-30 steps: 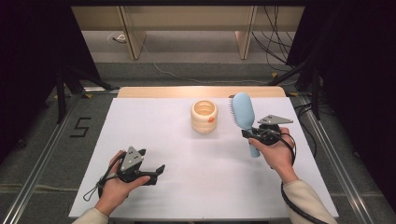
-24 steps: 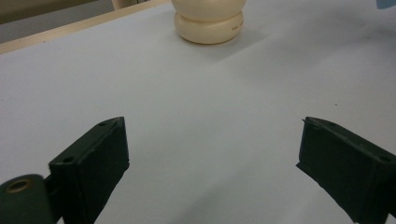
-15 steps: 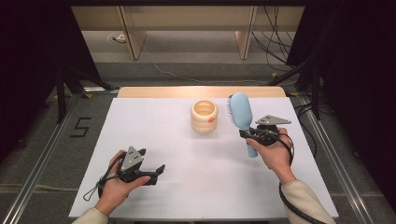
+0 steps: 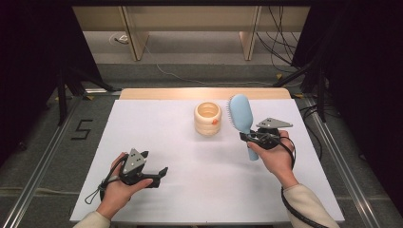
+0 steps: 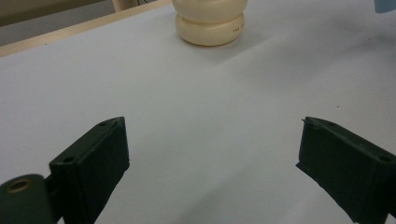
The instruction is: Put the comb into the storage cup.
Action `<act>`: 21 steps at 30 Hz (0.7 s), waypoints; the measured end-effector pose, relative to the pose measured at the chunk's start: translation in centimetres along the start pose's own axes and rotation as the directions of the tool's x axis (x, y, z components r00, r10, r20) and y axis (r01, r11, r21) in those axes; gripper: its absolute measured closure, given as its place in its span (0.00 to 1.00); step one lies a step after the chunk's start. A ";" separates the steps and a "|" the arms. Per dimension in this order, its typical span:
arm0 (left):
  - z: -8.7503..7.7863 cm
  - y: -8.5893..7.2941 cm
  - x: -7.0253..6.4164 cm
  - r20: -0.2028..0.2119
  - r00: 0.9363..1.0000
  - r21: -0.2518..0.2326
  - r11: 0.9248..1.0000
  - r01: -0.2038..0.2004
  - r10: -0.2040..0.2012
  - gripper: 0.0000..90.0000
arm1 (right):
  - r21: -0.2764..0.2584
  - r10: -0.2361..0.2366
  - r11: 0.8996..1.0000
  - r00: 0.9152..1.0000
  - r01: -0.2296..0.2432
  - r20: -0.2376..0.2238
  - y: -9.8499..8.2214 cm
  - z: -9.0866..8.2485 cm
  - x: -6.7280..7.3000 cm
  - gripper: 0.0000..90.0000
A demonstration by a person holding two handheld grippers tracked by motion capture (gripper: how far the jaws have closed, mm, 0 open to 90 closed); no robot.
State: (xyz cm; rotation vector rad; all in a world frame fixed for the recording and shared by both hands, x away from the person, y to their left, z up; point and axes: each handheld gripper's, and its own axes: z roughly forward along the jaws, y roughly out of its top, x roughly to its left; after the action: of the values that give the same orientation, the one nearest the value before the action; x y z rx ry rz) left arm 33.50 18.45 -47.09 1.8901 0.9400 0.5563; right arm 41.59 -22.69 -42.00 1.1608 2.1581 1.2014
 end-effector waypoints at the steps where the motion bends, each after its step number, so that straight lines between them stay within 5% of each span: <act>1: 0.0 0.0 0.0 0.001 1.000 0.000 1.000 0.001 -0.001 0.09 | -0.003 -0.001 1.000 1.000 0.001 -0.001 0.0 0.0 0.1 0.78; 21: 0.5 1.6 -0.3 0.014 1.000 -0.030 0.999 -0.011 0.012 0.09 | 0.003 -0.036 0.999 0.999 0.036 -0.027 0.1 0.7 1.6 0.78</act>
State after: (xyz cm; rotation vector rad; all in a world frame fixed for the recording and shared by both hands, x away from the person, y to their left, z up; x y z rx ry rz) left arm 34.25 17.48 -45.96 1.8716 0.9074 0.5600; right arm 41.20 -21.00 -42.24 1.1087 2.1922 1.2049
